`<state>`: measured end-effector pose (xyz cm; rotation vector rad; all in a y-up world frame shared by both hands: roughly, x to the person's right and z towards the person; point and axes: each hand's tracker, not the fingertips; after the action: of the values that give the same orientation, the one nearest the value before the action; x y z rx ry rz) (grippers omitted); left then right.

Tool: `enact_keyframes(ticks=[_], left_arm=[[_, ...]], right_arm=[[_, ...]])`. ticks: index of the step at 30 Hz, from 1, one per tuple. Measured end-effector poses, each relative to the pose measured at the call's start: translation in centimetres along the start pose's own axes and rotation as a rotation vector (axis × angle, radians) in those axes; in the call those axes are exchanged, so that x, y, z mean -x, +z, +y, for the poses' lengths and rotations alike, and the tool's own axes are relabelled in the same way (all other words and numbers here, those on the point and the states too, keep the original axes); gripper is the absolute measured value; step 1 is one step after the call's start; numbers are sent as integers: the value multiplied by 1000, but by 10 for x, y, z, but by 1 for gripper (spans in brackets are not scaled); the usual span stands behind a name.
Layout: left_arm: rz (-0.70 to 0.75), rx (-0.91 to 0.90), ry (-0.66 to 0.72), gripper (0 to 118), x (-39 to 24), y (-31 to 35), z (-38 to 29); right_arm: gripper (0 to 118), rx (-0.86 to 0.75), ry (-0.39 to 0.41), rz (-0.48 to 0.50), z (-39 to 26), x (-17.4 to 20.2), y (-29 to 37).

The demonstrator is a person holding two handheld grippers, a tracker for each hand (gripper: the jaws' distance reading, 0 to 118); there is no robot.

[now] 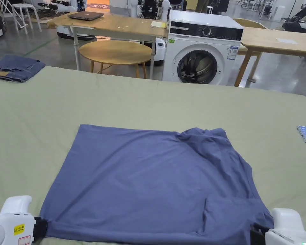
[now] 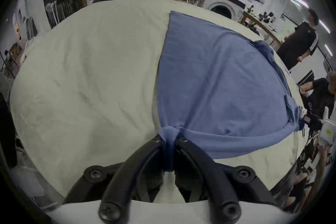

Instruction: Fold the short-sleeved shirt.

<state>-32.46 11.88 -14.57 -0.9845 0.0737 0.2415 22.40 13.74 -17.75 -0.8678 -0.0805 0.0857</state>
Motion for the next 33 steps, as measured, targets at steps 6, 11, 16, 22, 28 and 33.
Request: enact_keyframes(ticks=[6, 11, 16, 22, 28, 33], left_arm=[[23, 1, -50, 2, -8, 3, -4], [24, -14, -77, 2, 0, 3, 3], [-4, -74, -88, 2, 0, 22, 19], [-14, -152, -114, 2, -8, 28, 78], [-11, -180, -116, 2, -17, 1, 150], [-4, -130, -84, 2, -15, -43, 191]], right_arm=[[36, 87, -69, 54, -25, -11, -32], [7, 107, -48, 118, -13, -6, -26], [7, 11, -66, 140, 12, -11, 2], [7, -86, -87, 152, 77, -13, 11], [7, -110, -125, 139, 138, -11, -31], [7, -48, -129, 140, 169, -2, -84]])
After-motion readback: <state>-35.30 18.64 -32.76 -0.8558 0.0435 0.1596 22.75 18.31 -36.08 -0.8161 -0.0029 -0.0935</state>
